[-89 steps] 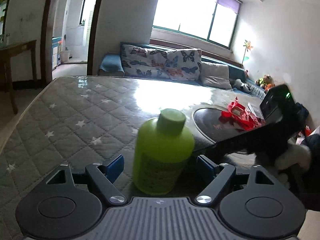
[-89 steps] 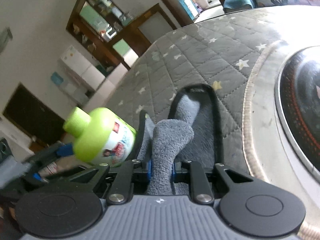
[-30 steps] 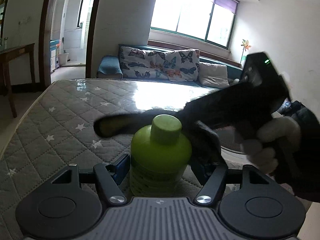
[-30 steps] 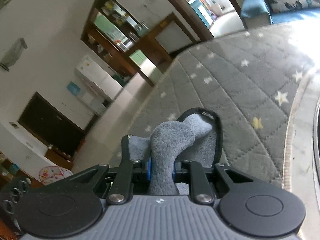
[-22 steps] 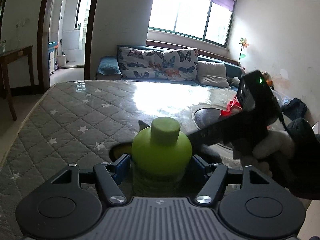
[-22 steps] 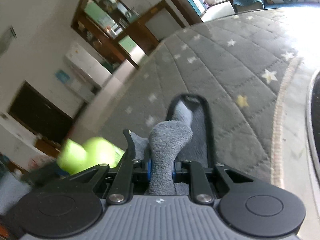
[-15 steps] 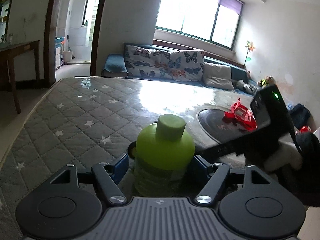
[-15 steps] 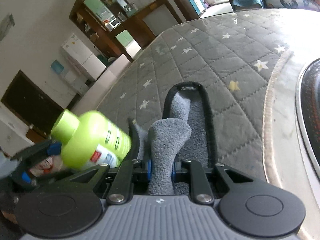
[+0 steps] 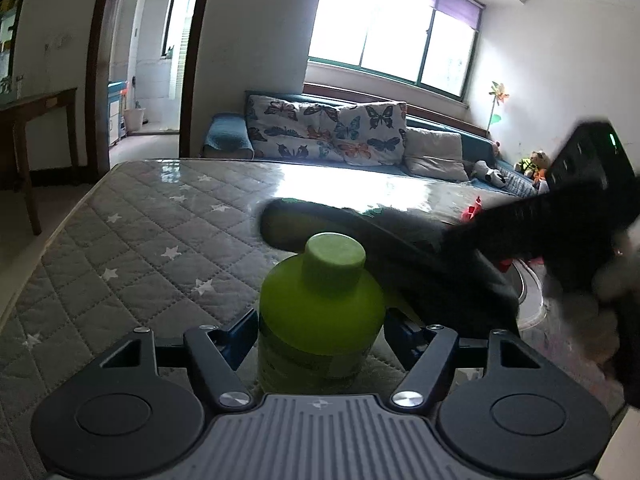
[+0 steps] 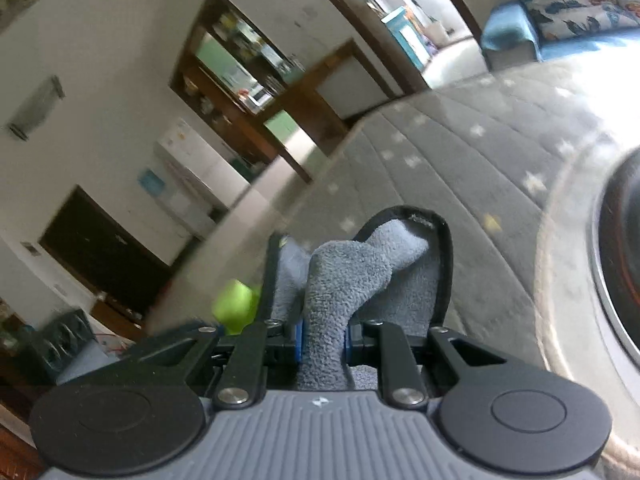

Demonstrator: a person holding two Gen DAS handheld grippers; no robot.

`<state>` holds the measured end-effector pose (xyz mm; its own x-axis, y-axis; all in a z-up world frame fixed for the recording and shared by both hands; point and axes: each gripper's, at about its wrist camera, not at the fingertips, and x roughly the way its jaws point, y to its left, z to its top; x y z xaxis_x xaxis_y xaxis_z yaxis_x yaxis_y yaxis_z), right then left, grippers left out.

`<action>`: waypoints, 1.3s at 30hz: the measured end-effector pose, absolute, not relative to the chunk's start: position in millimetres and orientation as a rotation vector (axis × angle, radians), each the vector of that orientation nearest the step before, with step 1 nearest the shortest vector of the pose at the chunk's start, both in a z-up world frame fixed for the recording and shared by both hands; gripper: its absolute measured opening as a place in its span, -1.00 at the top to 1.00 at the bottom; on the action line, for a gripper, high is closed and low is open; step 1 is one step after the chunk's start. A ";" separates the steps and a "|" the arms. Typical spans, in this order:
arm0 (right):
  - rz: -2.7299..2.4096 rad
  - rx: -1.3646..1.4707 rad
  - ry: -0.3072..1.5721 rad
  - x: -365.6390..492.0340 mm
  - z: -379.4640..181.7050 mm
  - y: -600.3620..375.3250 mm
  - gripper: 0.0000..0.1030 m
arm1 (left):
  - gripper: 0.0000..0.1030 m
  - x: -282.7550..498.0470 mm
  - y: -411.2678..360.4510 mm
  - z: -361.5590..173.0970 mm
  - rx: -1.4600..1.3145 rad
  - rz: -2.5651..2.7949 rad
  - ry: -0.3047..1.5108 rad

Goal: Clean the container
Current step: 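Rub the cloth over the bottle with the right tool while the left tool holds it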

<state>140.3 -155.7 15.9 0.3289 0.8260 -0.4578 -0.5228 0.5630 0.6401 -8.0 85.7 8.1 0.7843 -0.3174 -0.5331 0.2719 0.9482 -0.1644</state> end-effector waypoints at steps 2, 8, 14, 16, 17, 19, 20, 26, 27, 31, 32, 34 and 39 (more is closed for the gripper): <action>0.932 0.404 0.838 147.2 21.2 -146.0 0.66 | -0.40 -8.2 85.8 7.6 -0.079 -0.323 0.585; 0.931 0.433 0.873 174.3 9.3 -124.5 0.66 | -0.39 -8.6 85.9 6.9 -0.067 -0.337 0.582; 0.889 0.427 0.953 185.0 -18.2 -119.6 0.66 | -0.40 -8.6 88.3 6.9 -0.071 -0.347 0.580; 0.881 0.432 0.983 186.8 -27.2 -122.8 0.66 | -0.39 -8.4 89.2 8.0 -0.063 -0.353 0.581; 0.874 0.405 0.991 185.9 -30.4 -122.3 0.66 | -0.39 -8.1 89.5 8.9 -0.057 -0.355 0.581; 0.862 0.349 1.003 182.0 -36.9 -121.0 0.66 | -0.39 -7.5 90.2 10.1 -0.045 -0.360 0.584; 0.857 0.328 1.008 178.6 -40.4 -121.1 0.67 | -0.40 -8.0 91.6 10.4 -0.042 -0.357 0.586; 0.875 0.270 1.001 151.7 -39.3 -127.6 0.67 | -0.47 -12.5 96.8 10.9 -0.075 -0.312 0.593; 0.880 0.254 0.997 145.7 -37.6 -127.9 0.67 | -0.51 -13.2 96.8 10.7 -0.083 -0.303 0.593; 0.883 0.259 0.990 128.2 -31.5 -135.9 0.67 | -0.52 -15.9 96.4 9.9 -0.116 -0.269 0.591; 0.880 0.291 0.986 126.8 -29.3 -140.5 0.67 | -0.50 -15.5 96.3 9.3 -0.124 -0.268 0.592; 0.879 0.366 0.972 126.2 -24.2 -149.7 0.67 | -0.43 -12.9 95.7 8.5 -0.138 -0.272 0.593; 0.915 0.482 0.899 133.4 -0.1 -156.9 0.67 | -0.40 -11.6 96.7 9.2 -0.113 -0.298 0.574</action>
